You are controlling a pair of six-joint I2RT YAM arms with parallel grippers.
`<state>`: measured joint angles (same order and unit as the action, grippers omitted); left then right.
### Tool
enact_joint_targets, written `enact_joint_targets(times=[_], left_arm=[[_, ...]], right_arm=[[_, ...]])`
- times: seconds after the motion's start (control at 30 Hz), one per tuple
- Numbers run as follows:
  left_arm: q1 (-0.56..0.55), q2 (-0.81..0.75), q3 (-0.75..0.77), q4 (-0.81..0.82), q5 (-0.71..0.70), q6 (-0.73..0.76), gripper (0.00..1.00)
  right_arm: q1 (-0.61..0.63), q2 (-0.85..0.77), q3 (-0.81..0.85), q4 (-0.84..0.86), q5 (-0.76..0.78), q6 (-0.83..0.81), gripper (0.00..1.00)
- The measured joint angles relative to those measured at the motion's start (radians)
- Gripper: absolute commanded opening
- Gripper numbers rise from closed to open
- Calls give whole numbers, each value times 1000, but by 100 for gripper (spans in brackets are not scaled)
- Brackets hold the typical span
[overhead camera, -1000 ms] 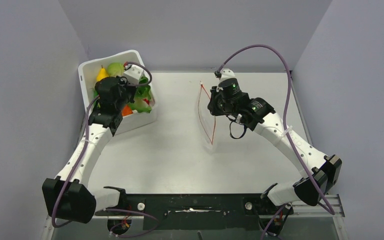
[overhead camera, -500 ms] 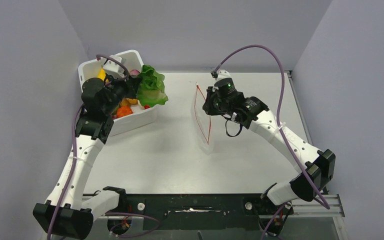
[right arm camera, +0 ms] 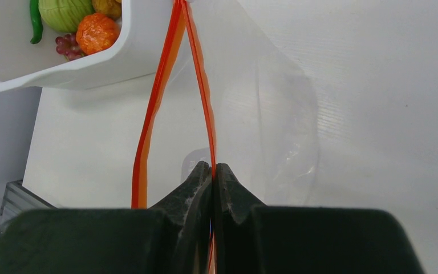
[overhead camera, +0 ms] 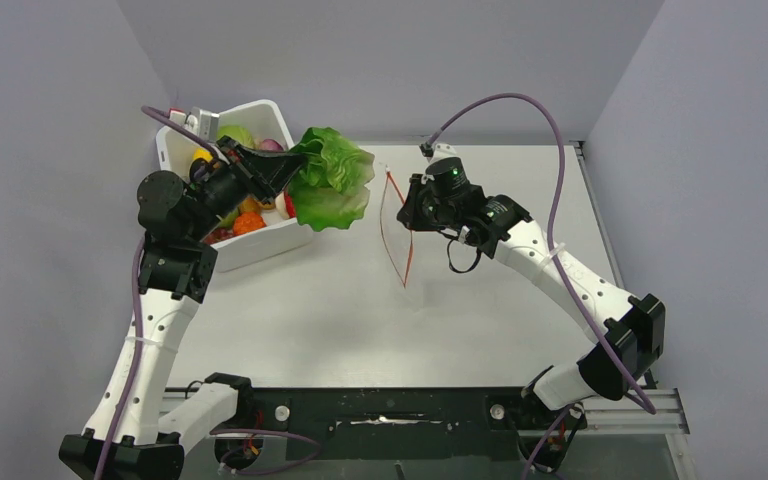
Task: Place the food in the zip-top bag and seal the zipper
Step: Place the fake vegetable in the zipper food storage bag.
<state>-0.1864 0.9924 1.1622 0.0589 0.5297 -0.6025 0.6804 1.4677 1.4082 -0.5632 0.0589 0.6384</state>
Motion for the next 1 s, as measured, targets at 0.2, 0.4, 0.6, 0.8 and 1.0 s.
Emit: enact_joint_targets(times=[0.2,0.4,0.6,0.8,1.0], left_arm=[[0,-8,-55,172,112,-195,0],[-1,-8,-136,279,168,-322,0],[-20,26,-204,364,212,-414,0],[-43,38,-219,346,218,-401,0],[-64,37,-224,205,182,-280,0]], right_arm=[[-1,0,-2,17,-2,18,0],[-6,0,-2,32,-6,29,0],[-11,0,-2,40,-8,33,0],[-14,0,-2,48,-8,33,0],[-19,-1,-3,54,-7,33,0]])
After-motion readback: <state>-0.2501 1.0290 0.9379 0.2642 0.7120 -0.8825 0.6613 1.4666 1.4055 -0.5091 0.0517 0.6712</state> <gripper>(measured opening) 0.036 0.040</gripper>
